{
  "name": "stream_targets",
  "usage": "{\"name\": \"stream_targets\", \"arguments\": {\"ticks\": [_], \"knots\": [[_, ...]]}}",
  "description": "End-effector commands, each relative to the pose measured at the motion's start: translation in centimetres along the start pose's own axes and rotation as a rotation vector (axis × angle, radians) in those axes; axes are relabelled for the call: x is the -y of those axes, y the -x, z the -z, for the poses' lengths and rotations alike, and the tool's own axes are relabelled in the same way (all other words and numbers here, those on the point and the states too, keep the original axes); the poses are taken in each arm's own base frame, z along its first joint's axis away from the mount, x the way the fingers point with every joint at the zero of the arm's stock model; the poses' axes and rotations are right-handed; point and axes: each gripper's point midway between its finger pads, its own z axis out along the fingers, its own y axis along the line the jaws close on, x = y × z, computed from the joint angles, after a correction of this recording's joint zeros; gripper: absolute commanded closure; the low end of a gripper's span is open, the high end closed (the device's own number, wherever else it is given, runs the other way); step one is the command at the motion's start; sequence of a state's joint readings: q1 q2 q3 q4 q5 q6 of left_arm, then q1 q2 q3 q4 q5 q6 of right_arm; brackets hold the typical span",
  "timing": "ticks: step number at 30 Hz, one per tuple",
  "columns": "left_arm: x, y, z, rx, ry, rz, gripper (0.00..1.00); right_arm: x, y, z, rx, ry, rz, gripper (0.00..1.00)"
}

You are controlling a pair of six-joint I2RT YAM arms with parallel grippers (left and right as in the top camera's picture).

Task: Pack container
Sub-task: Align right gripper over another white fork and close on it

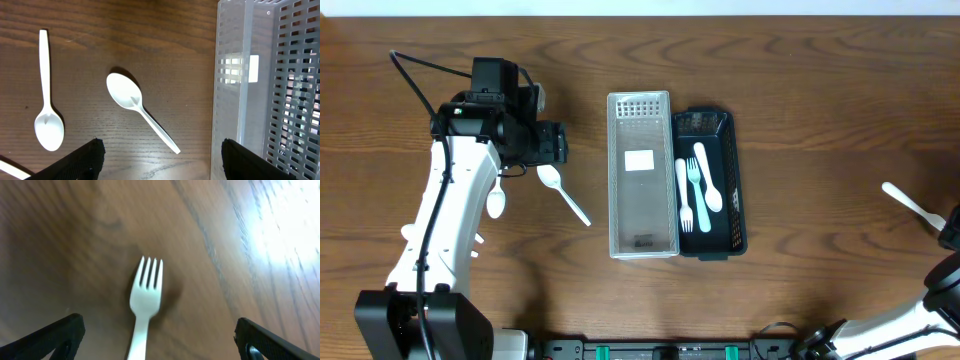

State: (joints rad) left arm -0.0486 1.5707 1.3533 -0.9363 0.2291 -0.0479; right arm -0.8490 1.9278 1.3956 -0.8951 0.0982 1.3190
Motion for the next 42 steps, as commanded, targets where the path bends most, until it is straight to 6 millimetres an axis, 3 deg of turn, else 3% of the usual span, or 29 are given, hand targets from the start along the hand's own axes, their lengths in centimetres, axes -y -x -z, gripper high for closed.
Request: {"name": "stream_targets", "arguments": {"ticks": [1, 19, 27, 31, 36, 42], "knots": [[0.1, 0.7, 1.2, 0.037, 0.005, -0.017, 0.23, -0.1, 1.3, -1.1, 0.064, -0.015, 0.063, 0.01], [0.2, 0.7, 1.2, 0.038, 0.005, -0.017, 0.23, 1.3, -0.4, -6.2, 0.015, -0.128, 0.102, 0.01], [0.2, 0.7, 1.2, 0.038, 0.005, -0.017, 0.23, 0.8, -0.9, -6.4, 0.012, -0.116, 0.12, 0.03], [0.2, 0.7, 1.2, 0.038, 0.005, -0.017, 0.23, 0.5, -1.4, -6.4, 0.008, -0.106, 0.161, 0.15], [0.2, 0.7, 1.2, 0.038, 0.005, -0.017, 0.23, 0.2, -2.5, -6.3, -0.019, -0.096, 0.179, 0.2], [0.2, 0.7, 1.2, 0.037, 0.004, -0.017, 0.23, -0.2, -3.8, -6.2, -0.034, -0.081, 0.204, 0.2]]}}
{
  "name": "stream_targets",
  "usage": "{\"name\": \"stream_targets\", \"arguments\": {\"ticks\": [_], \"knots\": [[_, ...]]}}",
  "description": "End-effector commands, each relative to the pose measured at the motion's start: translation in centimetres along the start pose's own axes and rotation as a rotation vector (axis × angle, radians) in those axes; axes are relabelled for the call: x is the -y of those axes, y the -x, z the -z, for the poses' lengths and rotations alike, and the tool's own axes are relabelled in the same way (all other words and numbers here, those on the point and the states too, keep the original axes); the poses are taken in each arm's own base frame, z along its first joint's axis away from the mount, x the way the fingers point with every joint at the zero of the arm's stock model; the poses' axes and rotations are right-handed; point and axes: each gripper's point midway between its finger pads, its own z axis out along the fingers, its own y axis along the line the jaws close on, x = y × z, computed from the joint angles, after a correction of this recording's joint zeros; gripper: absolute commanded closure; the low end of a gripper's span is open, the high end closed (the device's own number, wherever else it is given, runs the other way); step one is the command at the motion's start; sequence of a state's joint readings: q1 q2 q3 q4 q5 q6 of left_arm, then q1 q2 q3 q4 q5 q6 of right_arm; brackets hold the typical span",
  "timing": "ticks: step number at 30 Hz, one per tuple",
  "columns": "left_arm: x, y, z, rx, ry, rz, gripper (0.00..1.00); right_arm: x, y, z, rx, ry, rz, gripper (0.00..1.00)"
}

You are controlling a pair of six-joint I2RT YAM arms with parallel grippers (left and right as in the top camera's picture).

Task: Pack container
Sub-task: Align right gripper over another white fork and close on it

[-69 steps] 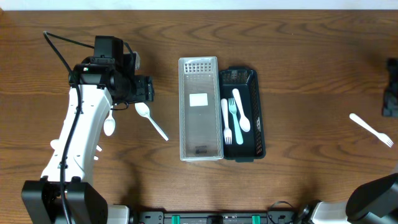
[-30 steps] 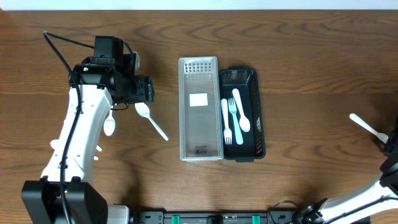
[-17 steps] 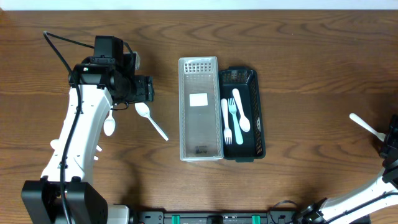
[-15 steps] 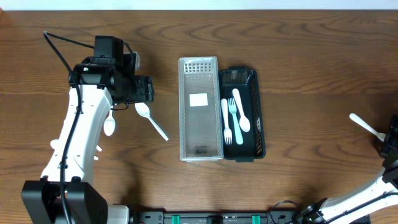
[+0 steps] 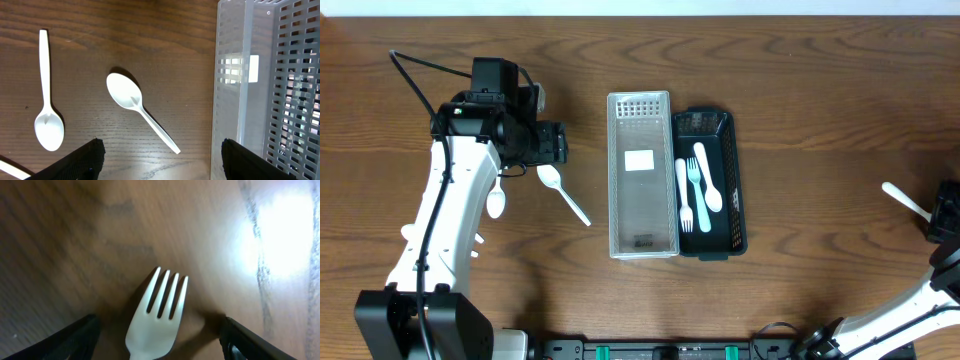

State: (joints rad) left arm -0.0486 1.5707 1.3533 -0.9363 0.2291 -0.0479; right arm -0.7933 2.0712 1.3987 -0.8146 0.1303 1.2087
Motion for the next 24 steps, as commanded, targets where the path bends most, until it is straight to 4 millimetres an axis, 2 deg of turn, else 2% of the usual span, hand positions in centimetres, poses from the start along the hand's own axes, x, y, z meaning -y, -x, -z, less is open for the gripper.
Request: {"name": "stream_targets", "arguments": {"ticks": [1, 12, 24], "knots": [[0.16, 0.72, 1.17, 0.037, 0.004, -0.017, 0.23, -0.07, -1.92, -1.31, -0.043, -0.018, 0.037, 0.21], [0.16, 0.72, 1.17, 0.037, 0.004, -0.017, 0.23, -0.07, -1.96, -1.31, -0.044, -0.019, 0.038, 0.34], [0.16, 0.72, 1.17, 0.037, 0.004, -0.017, 0.23, 0.03, -1.67, -1.33, -0.033, -0.023, 0.036, 0.34]]}}
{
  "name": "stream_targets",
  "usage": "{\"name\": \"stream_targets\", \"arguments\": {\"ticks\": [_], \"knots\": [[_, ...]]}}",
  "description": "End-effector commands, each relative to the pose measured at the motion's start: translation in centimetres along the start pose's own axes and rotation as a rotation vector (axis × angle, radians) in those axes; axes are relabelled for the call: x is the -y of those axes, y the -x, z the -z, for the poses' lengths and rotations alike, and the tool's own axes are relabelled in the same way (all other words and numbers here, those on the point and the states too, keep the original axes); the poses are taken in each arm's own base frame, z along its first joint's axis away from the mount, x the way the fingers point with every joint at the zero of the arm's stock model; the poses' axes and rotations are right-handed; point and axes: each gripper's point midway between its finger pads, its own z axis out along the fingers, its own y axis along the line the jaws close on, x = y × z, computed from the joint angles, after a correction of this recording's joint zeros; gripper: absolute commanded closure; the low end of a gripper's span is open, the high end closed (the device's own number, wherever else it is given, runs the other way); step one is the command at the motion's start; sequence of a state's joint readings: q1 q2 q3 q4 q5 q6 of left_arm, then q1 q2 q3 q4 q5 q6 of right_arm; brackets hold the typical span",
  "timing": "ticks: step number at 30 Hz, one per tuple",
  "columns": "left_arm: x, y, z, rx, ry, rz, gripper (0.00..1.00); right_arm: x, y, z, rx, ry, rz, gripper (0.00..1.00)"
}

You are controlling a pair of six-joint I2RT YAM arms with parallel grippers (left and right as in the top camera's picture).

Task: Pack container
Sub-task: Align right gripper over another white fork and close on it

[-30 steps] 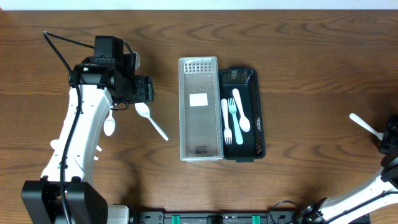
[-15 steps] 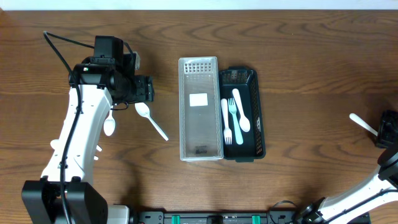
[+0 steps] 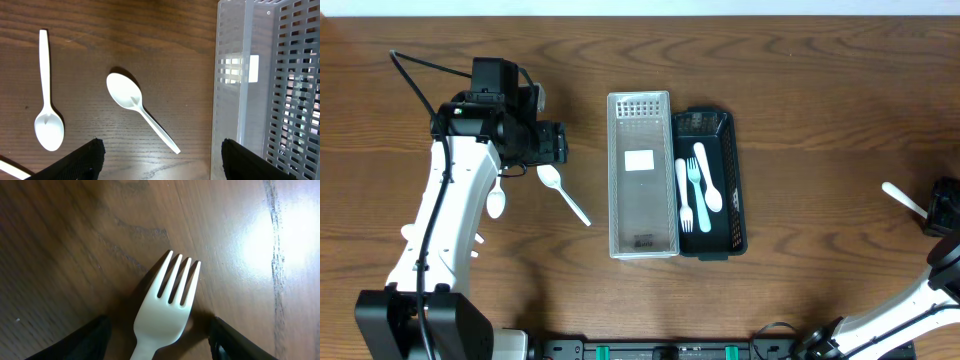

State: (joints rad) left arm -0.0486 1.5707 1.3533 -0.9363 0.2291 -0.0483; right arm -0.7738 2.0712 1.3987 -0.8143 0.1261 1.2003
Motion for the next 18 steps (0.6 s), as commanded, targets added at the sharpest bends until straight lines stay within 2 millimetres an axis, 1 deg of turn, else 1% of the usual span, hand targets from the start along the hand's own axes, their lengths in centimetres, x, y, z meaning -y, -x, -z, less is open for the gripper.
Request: {"name": "stream_targets", "arguments": {"ticks": [1, 11, 13, 18], "knots": [[0.16, 0.72, 1.17, 0.037, 0.004, -0.017, 0.23, 0.37, -0.84, -1.43, -0.025, -0.029, 0.008, 0.35], [0.16, 0.72, 1.17, 0.037, 0.004, -0.017, 0.23, 0.55, -0.35, -1.46, -0.008, -0.035, 0.003, 0.35], [0.16, 0.72, 1.17, 0.037, 0.004, -0.017, 0.23, 0.46, -0.21, -1.48, -0.006, -0.03, -0.001, 0.38], [0.16, 0.72, 1.17, 0.037, 0.004, -0.017, 0.23, 0.48, 0.12, -1.52, -0.004, -0.027, -0.009, 0.38]]}}
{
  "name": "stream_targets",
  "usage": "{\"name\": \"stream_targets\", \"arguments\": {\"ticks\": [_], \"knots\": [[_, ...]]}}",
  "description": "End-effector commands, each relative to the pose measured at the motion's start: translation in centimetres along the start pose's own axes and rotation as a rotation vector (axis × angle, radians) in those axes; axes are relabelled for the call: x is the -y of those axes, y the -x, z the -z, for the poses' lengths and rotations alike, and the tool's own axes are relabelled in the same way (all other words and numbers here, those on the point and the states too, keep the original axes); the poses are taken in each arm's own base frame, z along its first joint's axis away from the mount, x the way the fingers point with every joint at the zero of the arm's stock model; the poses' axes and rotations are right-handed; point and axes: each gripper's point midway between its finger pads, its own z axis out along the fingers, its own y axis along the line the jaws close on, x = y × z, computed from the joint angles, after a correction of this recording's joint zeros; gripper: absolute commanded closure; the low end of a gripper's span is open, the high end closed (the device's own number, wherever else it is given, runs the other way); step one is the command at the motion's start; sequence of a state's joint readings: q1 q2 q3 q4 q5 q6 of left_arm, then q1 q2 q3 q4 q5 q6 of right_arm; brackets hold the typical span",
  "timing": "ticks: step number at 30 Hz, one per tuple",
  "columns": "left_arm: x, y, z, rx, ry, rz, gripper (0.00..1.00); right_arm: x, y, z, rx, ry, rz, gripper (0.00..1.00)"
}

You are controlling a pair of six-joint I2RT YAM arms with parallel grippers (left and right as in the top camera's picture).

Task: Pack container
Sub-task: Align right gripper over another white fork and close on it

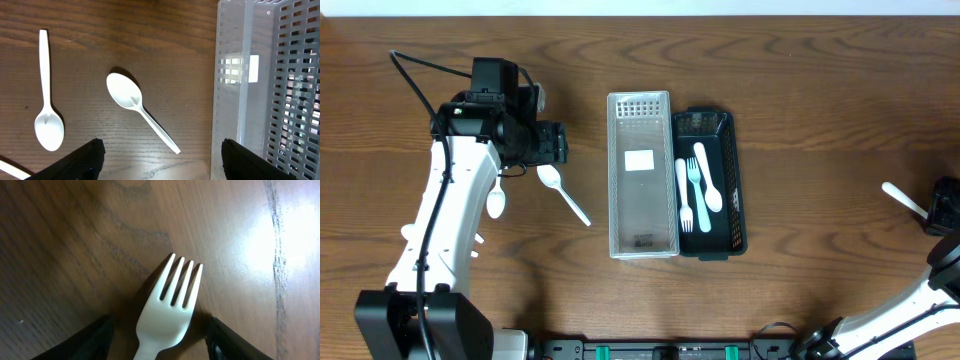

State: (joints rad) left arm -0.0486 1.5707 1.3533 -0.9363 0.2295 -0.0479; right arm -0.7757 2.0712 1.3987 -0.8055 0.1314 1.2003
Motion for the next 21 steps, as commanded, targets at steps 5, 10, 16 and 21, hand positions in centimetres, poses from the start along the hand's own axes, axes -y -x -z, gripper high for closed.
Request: {"name": "stream_targets", "arguments": {"ticks": [5, 10, 16, 21], "knots": [[0.15, 0.72, 1.17, 0.037, 0.005, -0.017, 0.23, 0.7, 0.02, -1.52, -0.013, -0.033, -0.01, 0.38], [0.15, 0.73, 1.17, 0.038, 0.005, -0.017, 0.24, 0.72, 0.06, -1.53, -0.013, -0.033, -0.011, 0.61], [0.15, 0.72, 1.17, 0.037, 0.005, -0.017, 0.23, 0.74, 0.04, -1.53, -0.013, -0.034, -0.011, 0.68], [0.15, 0.73, 1.17, 0.038, 0.005, -0.017, 0.23, 0.8, 0.02, -1.53, -0.014, -0.036, -0.011, 0.75]]}}
